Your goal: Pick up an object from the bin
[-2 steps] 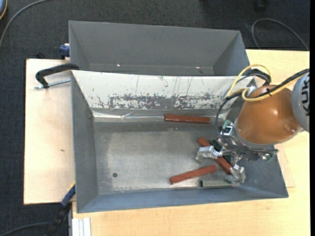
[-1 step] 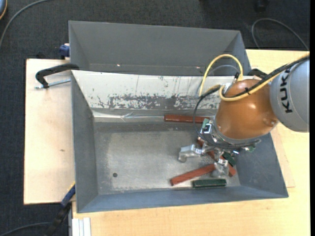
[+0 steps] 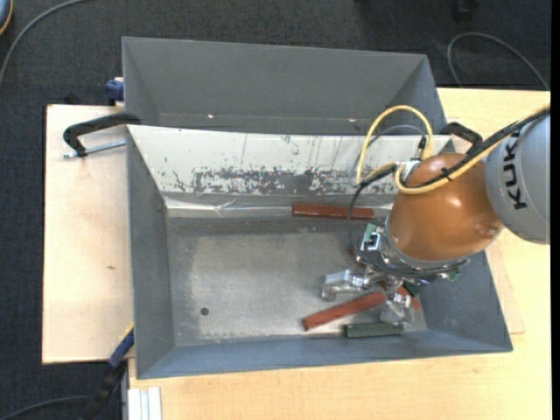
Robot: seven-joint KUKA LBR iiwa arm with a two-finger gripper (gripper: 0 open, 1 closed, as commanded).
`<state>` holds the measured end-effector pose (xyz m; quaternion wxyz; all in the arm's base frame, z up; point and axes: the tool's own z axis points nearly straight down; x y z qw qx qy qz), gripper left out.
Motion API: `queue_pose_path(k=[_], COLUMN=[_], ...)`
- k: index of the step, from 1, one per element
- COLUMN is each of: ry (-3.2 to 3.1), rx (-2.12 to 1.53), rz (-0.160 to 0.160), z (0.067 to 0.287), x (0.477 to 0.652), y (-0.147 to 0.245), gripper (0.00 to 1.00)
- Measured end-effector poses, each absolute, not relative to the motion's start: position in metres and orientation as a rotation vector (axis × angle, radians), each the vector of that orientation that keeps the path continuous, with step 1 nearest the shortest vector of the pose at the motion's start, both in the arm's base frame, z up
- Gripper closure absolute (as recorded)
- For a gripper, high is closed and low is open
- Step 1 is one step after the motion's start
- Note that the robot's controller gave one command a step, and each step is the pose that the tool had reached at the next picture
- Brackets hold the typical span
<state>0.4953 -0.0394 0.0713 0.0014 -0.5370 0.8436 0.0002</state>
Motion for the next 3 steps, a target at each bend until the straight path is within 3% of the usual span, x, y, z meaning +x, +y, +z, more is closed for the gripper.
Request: queue_pose_path(k=[1, 2, 3], ry=[2.643, 2.651, 2.685], rx=[-1.679, -1.671, -1.606], rz=[-0.008, -0.003, -0.013], z=[0.074, 0.089, 0.212], x=[0.498, 0.513, 0.549], y=[-0.040, -0.043, -0.069], gripper=[1.00, 1.00, 1.00])
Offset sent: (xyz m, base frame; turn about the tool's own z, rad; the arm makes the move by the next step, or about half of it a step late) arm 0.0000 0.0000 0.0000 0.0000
